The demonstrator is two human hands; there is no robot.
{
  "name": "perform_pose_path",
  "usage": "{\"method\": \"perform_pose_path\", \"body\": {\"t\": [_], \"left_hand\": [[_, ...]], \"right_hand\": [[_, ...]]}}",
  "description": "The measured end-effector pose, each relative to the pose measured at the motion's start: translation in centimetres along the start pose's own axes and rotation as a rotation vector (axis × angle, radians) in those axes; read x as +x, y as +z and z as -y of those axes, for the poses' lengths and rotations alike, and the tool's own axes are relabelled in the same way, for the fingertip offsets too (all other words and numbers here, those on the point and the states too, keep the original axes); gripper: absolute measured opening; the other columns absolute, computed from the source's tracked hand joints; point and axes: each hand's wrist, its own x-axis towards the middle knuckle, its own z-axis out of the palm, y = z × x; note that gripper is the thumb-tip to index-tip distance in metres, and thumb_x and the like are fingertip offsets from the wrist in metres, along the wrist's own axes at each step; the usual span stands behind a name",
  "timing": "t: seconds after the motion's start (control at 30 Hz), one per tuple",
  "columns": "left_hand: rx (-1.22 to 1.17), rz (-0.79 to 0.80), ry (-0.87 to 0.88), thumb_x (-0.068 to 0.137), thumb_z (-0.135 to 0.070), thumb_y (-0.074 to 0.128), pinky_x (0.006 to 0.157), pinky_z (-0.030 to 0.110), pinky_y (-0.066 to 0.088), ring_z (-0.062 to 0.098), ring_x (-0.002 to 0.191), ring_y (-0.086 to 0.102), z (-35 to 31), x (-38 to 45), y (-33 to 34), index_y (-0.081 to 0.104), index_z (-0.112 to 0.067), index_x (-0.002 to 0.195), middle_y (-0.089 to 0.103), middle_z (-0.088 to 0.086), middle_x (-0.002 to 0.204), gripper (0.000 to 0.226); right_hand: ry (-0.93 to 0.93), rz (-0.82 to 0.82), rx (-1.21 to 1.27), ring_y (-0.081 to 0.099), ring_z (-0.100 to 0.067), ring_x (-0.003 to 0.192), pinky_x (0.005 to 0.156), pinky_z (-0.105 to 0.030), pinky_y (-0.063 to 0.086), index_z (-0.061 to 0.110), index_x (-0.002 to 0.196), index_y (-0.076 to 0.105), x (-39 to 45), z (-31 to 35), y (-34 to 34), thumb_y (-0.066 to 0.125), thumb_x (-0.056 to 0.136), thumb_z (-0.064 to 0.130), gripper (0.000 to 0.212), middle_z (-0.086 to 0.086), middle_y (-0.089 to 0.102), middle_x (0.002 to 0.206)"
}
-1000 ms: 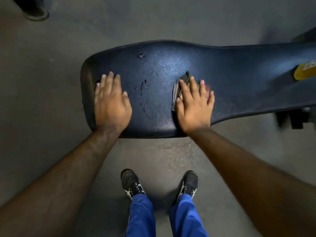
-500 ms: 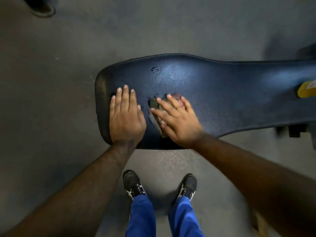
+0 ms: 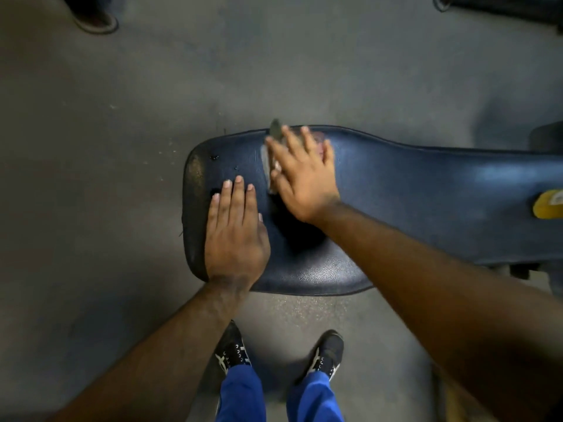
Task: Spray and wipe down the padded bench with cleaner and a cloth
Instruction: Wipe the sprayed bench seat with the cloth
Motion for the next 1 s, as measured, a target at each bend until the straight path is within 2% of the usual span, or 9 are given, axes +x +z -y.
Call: {"method": "perform_pose_path", "body": {"t": [0.07,0.2,0.37,0.5,0.63,0.77,0.9,0.93,1.0], "left_hand": [[0.008,0.01,0.001,0.097,-0.025,0.036,0.122,0.044,0.016,0.029,0.148,0.024,0.0,0.0,0.0,0.038,-0.003,0.146,0.031,0.016,0.157,0.055],[0.008,0.021,-0.017,0.096,-0.025,0.037,0.122,0.044,0.016,0.028,0.148,0.024,0.0,0.1,0.0,0.039,-0.003,0.146,0.031,0.016,0.157,0.055],[-0.012,-0.017,-0.029,0.095,-0.024,0.038,0.122,0.043,0.018,0.028,0.147,0.027,-0.2,0.0,-0.1,0.04,-0.001,0.145,0.033,0.017,0.156,0.055],[-0.023,-0.037,-0.049,0.096,-0.023,0.039,0.122,0.042,0.018,0.028,0.146,0.029,-0.1,0.0,0.1,0.042,-0.001,0.144,0.035,0.017,0.155,0.053],[-0.041,-0.04,-0.028,0.097,-0.022,0.036,0.122,0.042,0.018,0.028,0.145,0.03,0.1,0.0,0.1,0.042,0.0,0.144,0.036,0.018,0.154,0.052],[-0.081,-0.037,-0.035,0.097,-0.022,0.037,0.122,0.042,0.018,0.028,0.145,0.03,0.1,0.0,0.1,0.042,0.0,0.144,0.037,0.017,0.153,0.052],[-0.183,-0.051,-0.009,0.092,-0.017,0.042,0.12,0.043,0.021,0.031,0.143,0.034,0.5,0.1,-0.4,0.046,0.002,0.141,0.04,0.019,0.151,0.052],[-0.226,-0.052,-0.013,0.09,-0.015,0.044,0.12,0.043,0.021,0.031,0.144,0.033,0.7,-0.2,-0.9,0.044,0.001,0.142,0.037,0.019,0.153,0.054],[-0.257,-0.065,-0.048,0.09,-0.016,0.044,0.121,0.043,0.019,0.03,0.146,0.027,1.2,-1.1,-1.9,0.038,0.0,0.146,0.03,0.018,0.157,0.058]], "right_hand": [[-0.218,0.045,-0.02,0.023,-0.028,0.152,0.119,-0.057,0.011,0.034,0.151,0.039,0.9,-1.9,-0.8,0.027,0.094,0.047,0.06,0.001,0.033,0.162],[0.2,-0.006,0.026,0.022,-0.028,0.152,0.12,-0.057,0.009,0.035,0.149,0.04,3.9,-1.7,-1.7,0.026,0.091,0.047,0.06,0.003,0.033,0.162],[-0.294,0.047,-0.034,0.024,-0.029,0.151,0.12,-0.058,0.013,0.036,0.151,0.037,1.1,-1.8,-0.9,0.032,0.094,0.045,0.058,0.001,0.031,0.163],[0.148,-0.006,0.02,0.013,-0.028,0.154,0.122,-0.058,0.004,0.038,0.152,0.035,2.5,-0.7,-1.0,0.031,0.091,0.045,0.061,0.002,0.025,0.165],[-0.352,0.098,0.058,0.015,-0.028,0.154,0.122,-0.058,0.006,0.039,0.151,0.037,-1.9,-2.0,-0.5,0.031,0.095,0.047,0.057,0.003,0.026,0.165],[0.143,-0.072,0.065,0.013,-0.029,0.154,0.121,-0.062,0.007,0.038,0.153,0.032,-2.2,-2.6,0.0,0.028,0.092,0.049,0.062,0.0,0.024,0.166],[-0.329,0.077,0.004,0.014,-0.027,0.154,0.122,-0.057,0.004,0.036,0.153,0.035,-7.8,-0.8,1.0,0.03,0.096,0.047,0.058,0.002,0.024,0.166],[-0.326,0.063,-0.012,0.016,-0.028,0.154,0.122,-0.058,0.007,0.035,0.152,0.035,-7.8,-2.4,0.5,0.029,0.096,0.047,0.058,0.001,0.025,0.165],[0.025,-0.046,-0.018,0.017,-0.031,0.153,0.12,-0.062,0.012,0.033,0.154,0.033,-7.6,-3.9,0.4,0.027,0.095,0.05,0.062,-0.002,0.025,0.165]]}}
